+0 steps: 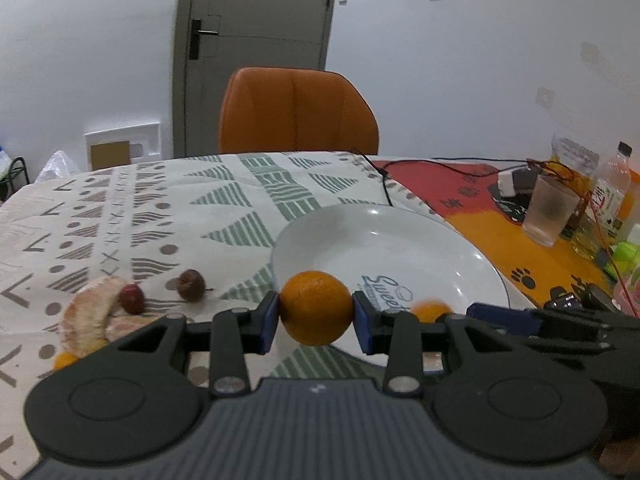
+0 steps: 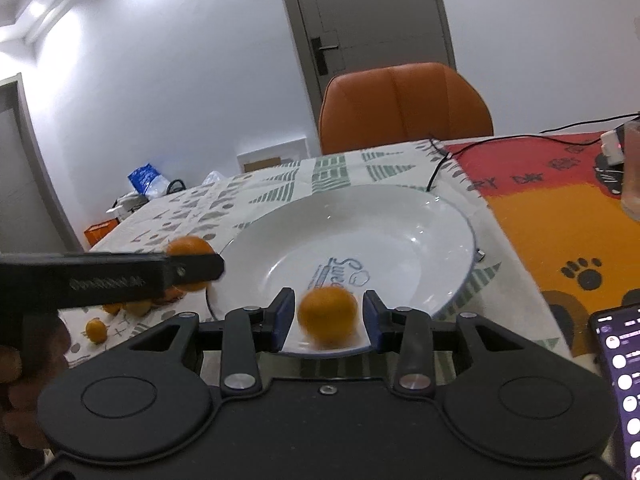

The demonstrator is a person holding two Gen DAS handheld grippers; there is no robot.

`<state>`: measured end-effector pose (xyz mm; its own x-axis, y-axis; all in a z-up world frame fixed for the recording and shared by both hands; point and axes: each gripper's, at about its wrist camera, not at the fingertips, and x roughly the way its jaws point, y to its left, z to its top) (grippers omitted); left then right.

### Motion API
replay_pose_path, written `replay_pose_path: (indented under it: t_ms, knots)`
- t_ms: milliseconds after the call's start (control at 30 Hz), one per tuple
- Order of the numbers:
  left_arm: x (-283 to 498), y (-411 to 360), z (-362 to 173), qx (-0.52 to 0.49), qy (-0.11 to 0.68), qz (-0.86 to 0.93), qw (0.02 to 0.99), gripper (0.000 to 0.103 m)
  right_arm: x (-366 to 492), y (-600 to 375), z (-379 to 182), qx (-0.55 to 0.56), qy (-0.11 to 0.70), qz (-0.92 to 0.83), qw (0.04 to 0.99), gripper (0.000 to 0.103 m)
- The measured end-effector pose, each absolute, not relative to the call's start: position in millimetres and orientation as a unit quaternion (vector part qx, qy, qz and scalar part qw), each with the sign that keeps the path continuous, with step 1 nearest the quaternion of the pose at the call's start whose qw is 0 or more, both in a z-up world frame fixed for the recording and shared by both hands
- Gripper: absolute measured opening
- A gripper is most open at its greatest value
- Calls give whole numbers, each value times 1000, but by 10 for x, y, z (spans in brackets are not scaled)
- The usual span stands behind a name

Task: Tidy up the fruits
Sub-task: 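Carry both oranges over the white plate and open both tools to drop them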

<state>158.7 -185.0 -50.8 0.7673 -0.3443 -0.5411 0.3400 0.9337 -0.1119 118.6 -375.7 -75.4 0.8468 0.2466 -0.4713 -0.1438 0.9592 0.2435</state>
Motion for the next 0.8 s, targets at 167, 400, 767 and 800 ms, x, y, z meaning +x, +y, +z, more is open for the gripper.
replay_pose_path:
  t_ms: [167,400,767,800]
  knots:
    - [1602,-1952,-501,-2,285,-194,939,38,1127,-3793,-733,98,253,97,958,38]
    - [1606,-2002,-500,7,285,-190,939,42,1085,-3815,-732,100,252,92,958,38]
    - [1574,-1655,-467,-3,296,-143,944,52,1127,-3751,-725,104,249,99,958,40]
    - [1570,-1626,-463,-4,297,-140,944,54,1130,-3742,-723,104,248,99,958,41]
